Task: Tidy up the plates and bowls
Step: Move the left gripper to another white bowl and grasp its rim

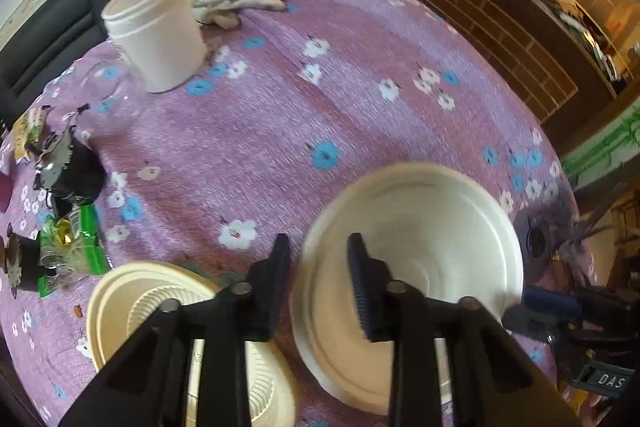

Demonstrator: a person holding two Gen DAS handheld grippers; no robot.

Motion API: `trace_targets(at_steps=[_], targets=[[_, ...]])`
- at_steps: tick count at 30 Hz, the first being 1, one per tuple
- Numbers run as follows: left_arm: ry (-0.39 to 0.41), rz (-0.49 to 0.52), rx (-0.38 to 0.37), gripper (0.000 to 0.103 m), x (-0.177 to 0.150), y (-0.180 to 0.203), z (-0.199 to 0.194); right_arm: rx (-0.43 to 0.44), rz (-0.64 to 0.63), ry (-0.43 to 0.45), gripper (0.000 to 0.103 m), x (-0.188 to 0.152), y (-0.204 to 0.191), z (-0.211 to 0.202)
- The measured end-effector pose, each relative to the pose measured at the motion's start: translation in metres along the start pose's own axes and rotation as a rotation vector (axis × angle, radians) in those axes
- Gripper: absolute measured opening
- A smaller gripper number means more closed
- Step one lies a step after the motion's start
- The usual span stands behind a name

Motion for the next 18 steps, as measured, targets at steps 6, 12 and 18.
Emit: trace_targets(at_steps=[6, 12, 18], targets=[[0.018, 0.028, -0.008, 0.024, -0.012, 0.005, -0.012, -0.032, -0.039, 0.018, 0.028, 0.001, -0.004, -0.001], [0.038, 0.019, -0.024, 0.024, -0.023, 0.009, -0.031, -0.026, -0.035, 0.041, 0.028, -0.001, -0.005, -0.018], [0.065, 0.029, -0.022, 0.024, -0.042, 0.013, -0.055, -0.011, -0.04, 0.048, 0.028, -0.013, -0.013, -0.036]])
Point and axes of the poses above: each gripper's, at about its wrist camera, not at the fingertips, and z roughly the way its jaws point, y to its right, x to its top, the point moved 2 cm from there along z, roughly the way its jaws point, and after that the axes turned 15 degrees about -z, right-handed, at the moved point
